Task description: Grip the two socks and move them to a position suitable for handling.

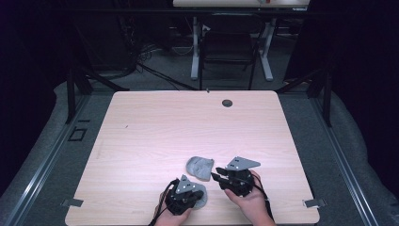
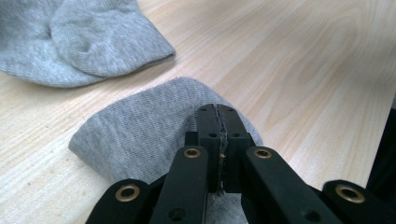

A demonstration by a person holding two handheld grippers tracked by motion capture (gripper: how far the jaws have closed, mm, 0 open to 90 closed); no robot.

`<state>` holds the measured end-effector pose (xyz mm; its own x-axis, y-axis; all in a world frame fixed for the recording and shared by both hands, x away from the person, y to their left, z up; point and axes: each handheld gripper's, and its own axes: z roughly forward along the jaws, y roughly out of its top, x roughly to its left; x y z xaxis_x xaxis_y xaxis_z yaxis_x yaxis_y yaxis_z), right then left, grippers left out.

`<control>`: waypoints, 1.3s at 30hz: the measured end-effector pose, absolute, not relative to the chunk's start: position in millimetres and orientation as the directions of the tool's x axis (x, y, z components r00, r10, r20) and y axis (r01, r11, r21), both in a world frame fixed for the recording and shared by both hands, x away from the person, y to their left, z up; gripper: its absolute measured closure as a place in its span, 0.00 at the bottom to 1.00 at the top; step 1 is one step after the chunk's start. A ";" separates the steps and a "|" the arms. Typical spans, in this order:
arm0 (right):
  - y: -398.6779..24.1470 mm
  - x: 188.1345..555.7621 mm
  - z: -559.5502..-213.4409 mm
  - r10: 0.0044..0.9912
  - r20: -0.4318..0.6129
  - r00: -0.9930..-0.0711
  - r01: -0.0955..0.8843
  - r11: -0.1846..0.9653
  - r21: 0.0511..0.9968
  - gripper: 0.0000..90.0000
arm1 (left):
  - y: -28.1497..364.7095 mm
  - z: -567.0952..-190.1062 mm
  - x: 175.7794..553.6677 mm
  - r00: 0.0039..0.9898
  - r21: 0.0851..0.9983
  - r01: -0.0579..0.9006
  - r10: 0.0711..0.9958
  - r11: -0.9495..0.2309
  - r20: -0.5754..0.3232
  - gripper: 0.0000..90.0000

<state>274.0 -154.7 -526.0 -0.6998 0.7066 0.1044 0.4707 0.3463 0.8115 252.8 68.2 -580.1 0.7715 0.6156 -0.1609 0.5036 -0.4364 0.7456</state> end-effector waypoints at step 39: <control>-121.4 264.0 -576.3 0.625 0.084 -0.776 0.498 0.525 0.690 0.97 | 119.1 -539.3 256.3 0.748 0.810 0.487 0.635 -0.329 -0.192 1.00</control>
